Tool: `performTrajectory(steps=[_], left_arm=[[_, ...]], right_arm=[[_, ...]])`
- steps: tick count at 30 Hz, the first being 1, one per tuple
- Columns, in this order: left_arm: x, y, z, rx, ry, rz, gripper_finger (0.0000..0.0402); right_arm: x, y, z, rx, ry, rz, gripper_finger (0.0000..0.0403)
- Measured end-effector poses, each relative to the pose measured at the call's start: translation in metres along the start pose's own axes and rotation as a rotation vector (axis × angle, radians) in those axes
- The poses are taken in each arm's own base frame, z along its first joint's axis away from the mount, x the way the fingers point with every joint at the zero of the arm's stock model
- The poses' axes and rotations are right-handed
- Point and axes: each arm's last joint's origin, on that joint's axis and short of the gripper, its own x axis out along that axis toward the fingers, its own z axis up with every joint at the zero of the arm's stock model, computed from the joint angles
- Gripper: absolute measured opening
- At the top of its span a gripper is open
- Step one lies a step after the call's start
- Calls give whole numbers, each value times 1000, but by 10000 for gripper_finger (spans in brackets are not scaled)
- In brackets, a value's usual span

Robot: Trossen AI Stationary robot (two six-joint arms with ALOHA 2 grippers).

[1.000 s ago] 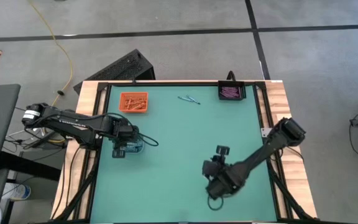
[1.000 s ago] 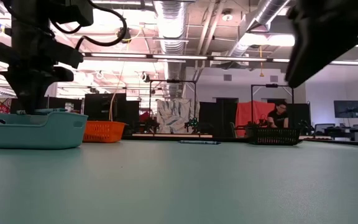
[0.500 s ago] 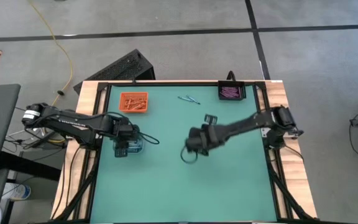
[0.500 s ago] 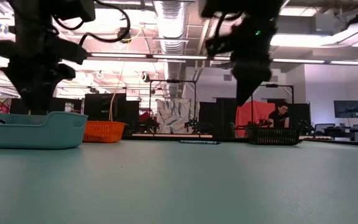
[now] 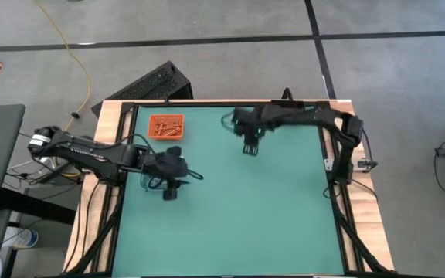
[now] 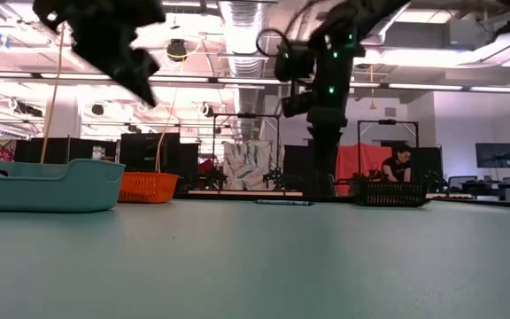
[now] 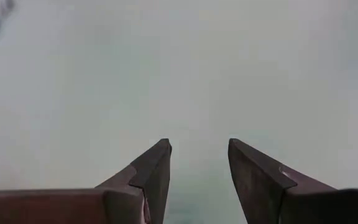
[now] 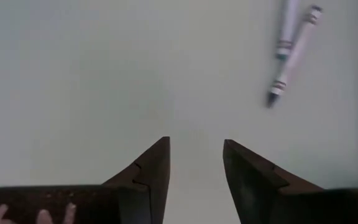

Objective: Sort crayons
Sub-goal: Put the blue crayon into the blue bin

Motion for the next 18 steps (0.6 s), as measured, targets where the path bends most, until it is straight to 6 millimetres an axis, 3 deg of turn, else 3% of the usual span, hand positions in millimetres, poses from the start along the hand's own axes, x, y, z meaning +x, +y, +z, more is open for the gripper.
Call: performTrajectory(steps=[5, 8, 15, 18], left_arm=[[0, -9, 14, 56, -156, 25, 151], [7, -12, 18, 84, -189, 71, 151], [45, -16, 19, 163, -147, 105, 151], [61, -18, 16, 179, -120, 103, 151]], right_arm=[[6, -54, -7, 78, -34, 33, 162], [8, -77, -8, 121, -102, 35, 154], [28, -91, -1, 151, -284, 84, 146], [46, -89, -1, 150, -226, 110, 145]])
